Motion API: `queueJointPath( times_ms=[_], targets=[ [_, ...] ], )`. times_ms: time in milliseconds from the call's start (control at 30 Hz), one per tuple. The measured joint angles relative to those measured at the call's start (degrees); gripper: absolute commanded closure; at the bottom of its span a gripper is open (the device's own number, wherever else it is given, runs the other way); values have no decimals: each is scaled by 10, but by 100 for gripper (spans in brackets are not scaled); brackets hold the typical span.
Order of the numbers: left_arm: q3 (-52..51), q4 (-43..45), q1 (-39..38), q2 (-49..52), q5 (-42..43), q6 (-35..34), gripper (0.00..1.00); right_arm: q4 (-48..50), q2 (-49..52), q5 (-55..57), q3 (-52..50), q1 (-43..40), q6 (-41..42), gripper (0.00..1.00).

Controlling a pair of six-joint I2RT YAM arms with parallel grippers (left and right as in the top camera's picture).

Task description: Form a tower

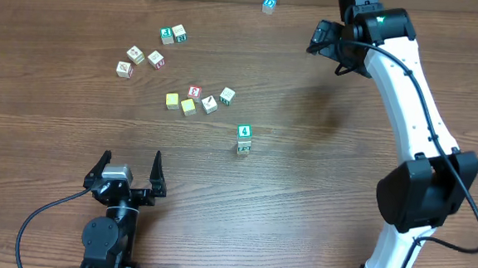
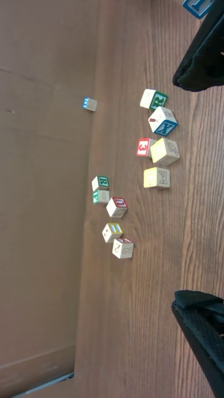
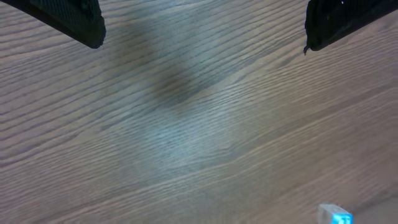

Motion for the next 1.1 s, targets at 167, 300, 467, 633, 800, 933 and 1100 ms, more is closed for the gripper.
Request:
queueJointPath(
  times_ms=[167, 300, 467, 633, 800, 933, 1100],
  targets=[
    [0, 0, 0, 0, 0, 0, 1, 0, -65, 0, 0, 0, 0, 0],
    [0, 0, 0, 0, 0, 0, 1, 0, -141, 0, 0, 0, 0, 0],
    [0, 0, 0, 0, 0, 0, 0, 0, -197, 0, 0, 0, 0, 0],
    [0, 0, 0, 0, 0, 0, 1, -5, -209, 0, 0, 0, 0, 0],
    [0, 0, 0, 0, 0, 0, 0, 5, -210, 2, 0, 0, 0, 0],
    [0, 0, 0, 0, 0, 0, 0, 45, -218, 0, -25, 0, 0, 0],
    [0, 0, 0, 0, 0, 0, 1, 143, -252, -19, -121, 0, -1, 0]
  ],
)
